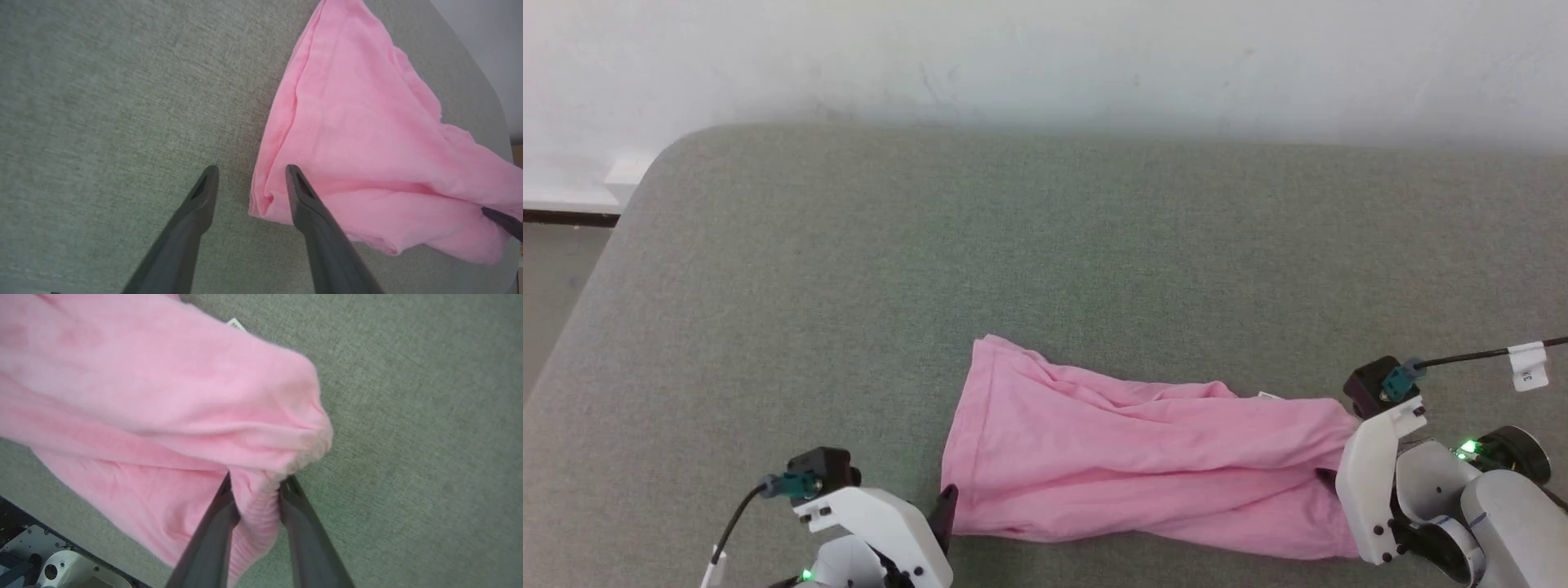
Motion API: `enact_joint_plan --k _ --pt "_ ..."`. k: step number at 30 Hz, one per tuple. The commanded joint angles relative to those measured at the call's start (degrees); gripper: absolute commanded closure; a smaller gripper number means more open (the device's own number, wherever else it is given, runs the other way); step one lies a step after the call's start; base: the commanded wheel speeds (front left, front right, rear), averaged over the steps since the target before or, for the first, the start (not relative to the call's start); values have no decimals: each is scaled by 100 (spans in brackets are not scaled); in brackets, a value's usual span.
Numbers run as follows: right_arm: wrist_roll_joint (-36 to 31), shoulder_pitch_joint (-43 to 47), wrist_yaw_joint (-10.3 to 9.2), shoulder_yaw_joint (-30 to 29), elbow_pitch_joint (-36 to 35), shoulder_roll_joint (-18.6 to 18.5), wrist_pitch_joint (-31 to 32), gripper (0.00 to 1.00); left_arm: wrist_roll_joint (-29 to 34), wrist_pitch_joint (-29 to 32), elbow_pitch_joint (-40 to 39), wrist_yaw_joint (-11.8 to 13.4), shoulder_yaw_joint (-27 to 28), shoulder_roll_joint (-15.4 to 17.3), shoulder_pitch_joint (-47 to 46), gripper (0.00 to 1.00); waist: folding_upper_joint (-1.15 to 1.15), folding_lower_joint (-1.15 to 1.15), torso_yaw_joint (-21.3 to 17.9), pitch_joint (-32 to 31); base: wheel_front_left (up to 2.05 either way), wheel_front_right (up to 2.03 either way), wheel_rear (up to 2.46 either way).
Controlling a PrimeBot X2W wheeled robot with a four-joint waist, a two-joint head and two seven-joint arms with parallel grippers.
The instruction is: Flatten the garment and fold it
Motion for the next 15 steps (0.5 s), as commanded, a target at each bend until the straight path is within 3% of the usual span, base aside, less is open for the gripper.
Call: enact_joint_plan --k 1,5,8,15 --pt "-17 49 -13 -36 34 36 -67 0 -21 -54 -24 15 44 23 -3 0 -1 0 -11 -47 0 0 0" --pt "71 211 -13 -433 24 219 -347 0 79 -309 -268 6 189 153 -139 0 -1 0 -4 -136 0 0 0" --pt "93 450 -13 -975 -87 485 -562 0 405 -827 -581 -6 307 348 -292 0 -1 0 6 -185 0 0 0" --pt "-291 870 -13 -1861 -316 1232 -438 0 1599 -3077 -824 -362 321 776 -416 0 -1 0 -25 -152 0 0 0"
